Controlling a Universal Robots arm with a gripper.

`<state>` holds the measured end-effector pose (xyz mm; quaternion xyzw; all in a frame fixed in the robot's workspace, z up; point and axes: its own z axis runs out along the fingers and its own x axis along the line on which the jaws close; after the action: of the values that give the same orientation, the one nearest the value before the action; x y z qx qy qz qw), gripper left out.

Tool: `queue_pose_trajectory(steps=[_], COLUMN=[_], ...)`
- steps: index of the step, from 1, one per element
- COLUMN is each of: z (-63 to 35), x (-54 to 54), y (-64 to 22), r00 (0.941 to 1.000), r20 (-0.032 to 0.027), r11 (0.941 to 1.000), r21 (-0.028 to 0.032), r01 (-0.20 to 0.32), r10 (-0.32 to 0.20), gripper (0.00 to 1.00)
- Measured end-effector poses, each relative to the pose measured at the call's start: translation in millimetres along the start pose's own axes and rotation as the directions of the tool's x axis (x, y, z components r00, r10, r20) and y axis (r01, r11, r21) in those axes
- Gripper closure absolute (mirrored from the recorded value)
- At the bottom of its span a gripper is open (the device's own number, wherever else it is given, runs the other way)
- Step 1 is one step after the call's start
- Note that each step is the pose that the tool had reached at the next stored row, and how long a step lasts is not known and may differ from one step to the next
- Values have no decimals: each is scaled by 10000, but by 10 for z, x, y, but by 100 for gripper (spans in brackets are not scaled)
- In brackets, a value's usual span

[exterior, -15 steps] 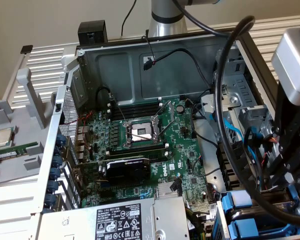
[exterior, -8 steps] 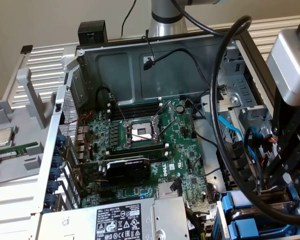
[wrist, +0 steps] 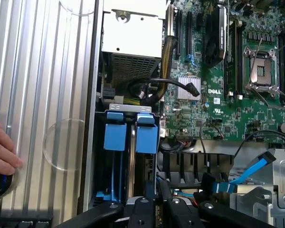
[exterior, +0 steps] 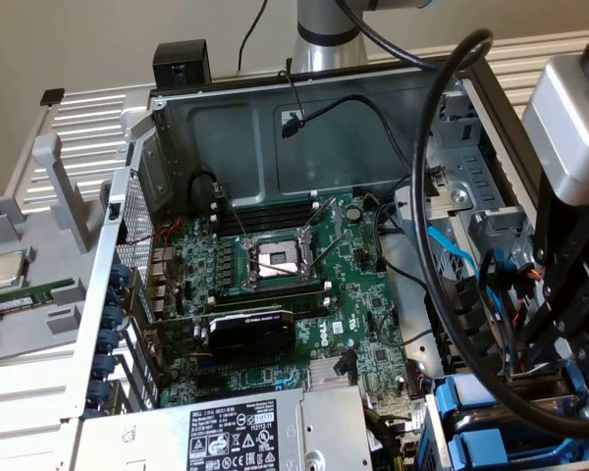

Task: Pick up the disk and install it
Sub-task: 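Insert the first disk wire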

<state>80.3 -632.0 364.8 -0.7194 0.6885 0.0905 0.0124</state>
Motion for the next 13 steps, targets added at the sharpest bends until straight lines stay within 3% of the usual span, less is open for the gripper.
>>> queue_pose_trajectory(steps=[13], z=[19], x=[-21], y=[17], r00=[10000], r20=[0], r11=[10000], r21=[2], r01=[-10], r10=[10], gripper=[84])
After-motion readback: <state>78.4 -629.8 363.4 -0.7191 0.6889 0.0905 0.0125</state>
